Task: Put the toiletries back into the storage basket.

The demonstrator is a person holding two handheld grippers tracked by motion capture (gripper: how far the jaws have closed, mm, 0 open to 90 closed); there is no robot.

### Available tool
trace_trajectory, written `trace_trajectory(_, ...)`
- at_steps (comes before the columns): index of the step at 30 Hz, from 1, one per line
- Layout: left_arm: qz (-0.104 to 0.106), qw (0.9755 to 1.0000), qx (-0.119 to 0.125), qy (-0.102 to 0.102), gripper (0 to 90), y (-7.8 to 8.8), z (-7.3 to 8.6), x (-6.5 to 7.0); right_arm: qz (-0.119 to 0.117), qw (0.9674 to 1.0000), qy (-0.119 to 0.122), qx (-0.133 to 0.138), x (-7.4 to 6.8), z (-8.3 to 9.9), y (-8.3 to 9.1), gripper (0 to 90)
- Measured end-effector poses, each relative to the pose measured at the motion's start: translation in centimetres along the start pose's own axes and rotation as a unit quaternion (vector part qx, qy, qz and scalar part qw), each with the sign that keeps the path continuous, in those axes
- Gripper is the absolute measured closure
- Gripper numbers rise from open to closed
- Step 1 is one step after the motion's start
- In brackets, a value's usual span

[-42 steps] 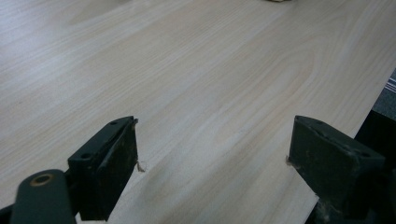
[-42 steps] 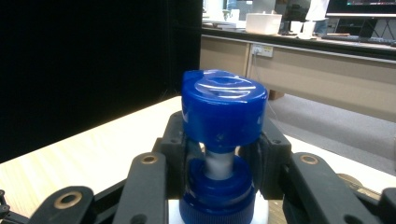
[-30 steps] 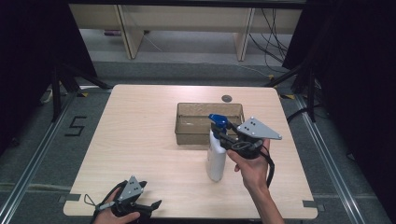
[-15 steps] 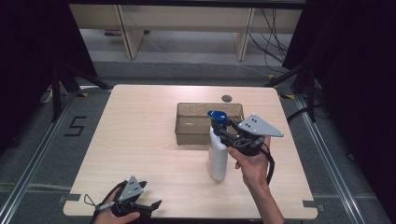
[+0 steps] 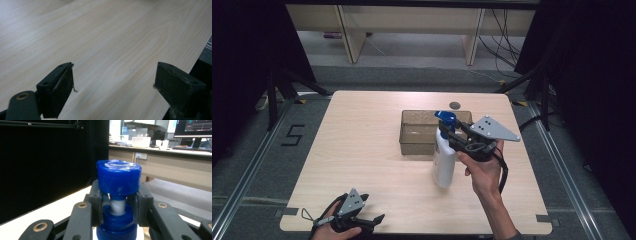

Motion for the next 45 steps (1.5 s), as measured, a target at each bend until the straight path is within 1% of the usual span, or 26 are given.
trace_trajectory(1,-0.001,1.0,0.001,0.0,15.1,0.0,0.0,0.0,0.001,1.0,0.004,0.003,0.1,-0.1,-0.1,66.0)
trace_trajectory(2,0.001,0.9999,0.009,0.01,15.1,-0.1,-0.1,0.1,0.002,1.0,0.002,-0.001,0.0,-0.2,-0.1,66.0)
trace_trajectory(3,-0.001,1.0,0.0,0.0,15.0,0.0,0.0,0.0,0.003,1.0,0.008,0.0,0.1,-0.3,-0.1,66.0)
trace_trajectory(4,-0.001,1.0,0.0,0.001,15.0,0.0,0.0,0.0,0.001,1.0,-0.001,0.001,0.0,-0.4,-0.2,66.1)
trace_trajectory(5,0.0,1.0,0.0,0.0,15.1,0.0,0.0,0.0,0.004,0.9999,0.008,0.005,0.2,-0.5,-0.2,66.1)
trace_trajectory(6,-0.001,1.0,0.0,0.0,15.1,0.0,0.0,0.0,-0.002,1.0,-0.002,0.006,0.1,-0.6,-0.2,66.1)
trace_trajectory(12,0.0,1.0,0.007,0.004,15.1,-0.1,-0.1,-0.1,0.006,0.9999,-0.004,0.015,0.6,-1.4,-0.3,66.1)
trace_trajectory(13,0.002,0.9998,0.014,0.013,15.0,-0.2,-0.2,0.1,0.007,0.9998,-0.006,0.018,0.6,-1.6,-0.3,66.1)
trace_trajectory(15,0.0,1.0,0.007,0.004,15.1,0.0,0.0,-0.1,0.006,0.9998,-0.013,0.014,0.8,-1.8,-0.4,66.1)
trace_trajectory(18,0.001,1.0,0.007,0.004,15.1,0.0,-0.1,-0.1,0.014,0.9997,0.003,0.018,1.5,-2.3,-0.6,66.1)
trace_trajectory(19,0.003,0.9998,0.015,0.014,15.1,-0.1,-0.2,0.1,0.014,0.9997,0.003,0.018,1.5,-2.3,-0.6,66.1)
trace_trajectory(20,0.0,1.0,0.007,0.004,15.0,0.0,-0.1,-0.1,0.013,0.9998,-0.005,0.015,1.6,-2.6,-0.6,66.1)
trace_trajectory(21,0.0,1.0,0.006,0.003,15.0,0.0,0.0,-0.1,0.018,0.9997,0.004,0.017,1.9,-2.8,-0.6,66.1)
trace_trajectory(23,0.002,0.9999,0.013,0.011,15.1,-0.1,-0.1,0.0,0.022,0.9996,0.002,0.018,2.2,-3.1,-0.6,66.1)
trace_trajectory(24,0.003,1.0,0.001,0.004,15.0,0.0,-0.1,-0.1,0.017,0.9996,-0.001,0.022,2.2,-3.3,-0.6,66.1)
trace_trajectory(25,0.003,0.9998,0.014,0.014,15.1,-0.1,-0.2,0.1,0.02,0.9996,-0.004,0.02,2.3,-3.4,-0.6,66.1)
trace_trajectory(26,0.0,1.0,0.006,0.004,15.0,0.0,-0.1,-0.1,0.02,0.9995,0.001,0.023,2.5,-3.6,-0.5,66.1)
trace_trajectory(29,0.001,1.0,0.006,0.004,15.1,-0.1,-0.1,-0.1,0.022,0.9994,-0.006,0.027,3.0,-4.0,-0.5,66.1)
trace_trajectory(30,0.003,0.9998,0.013,0.014,15.0,-0.1,-0.2,0.1,0.021,0.9994,-0.014,0.026,3.2,-4.1,-0.4,66.1)
trace_trajectory(31,0.001,0.9999,0.008,0.006,15.1,-0.1,-0.1,-0.1,0.023,0.9993,-0.01,0.028,3.4,-4.1,-0.4,66.2)
trace_trajectory(32,0.0,1.0,0.007,0.004,15.0,0.0,0.0,-0.1,0.022,0.9993,-0.018,0.026,3.6,-4.2,-0.4,66.1)
trace_trajectory(34,0.003,0.9999,0.012,0.011,15.1,-0.1,-0.1,0.0,0.022,0.9993,-0.017,0.025,3.9,-4.2,-0.4,66.1)
trace_trajectory(35,-0.007,1.0,0.0,0.0,15.0,0.0,0.0,-0.3,0.026,0.9992,-0.014,0.026,4.0,-4.3,-0.4,66.1)
trace_trajectory(38,-0.001,1.0,-0.006,-0.004,15.1,0.0,0.1,-0.3,0.032,0.9992,-0.011,0.022,4.6,-4.3,-0.3,66.2)
trace_trajectory(42,-0.004,1.0,-0.003,-0.001,15.0,0.0,0.0,-0.3,0.039,0.9986,-0.02,0.028,5.4,-4.8,-0.2,66.1)
trace_trajectory(45,-0.004,1.0,-0.004,-0.002,15.1,0.0,0.1,-0.3,0.042,0.9985,-0.013,0.032,5.9,-5.1,-0.1,66.1)
Point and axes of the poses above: each handheld gripper's, and its own axes: y roughly backward along the jaws, z roughly out of its underside, x roughly to its right, the point moved 8 cm from there along -y, roughly forward along the jaws, and after that the axes turned 12 degrees about y, right-handed, at the moved point
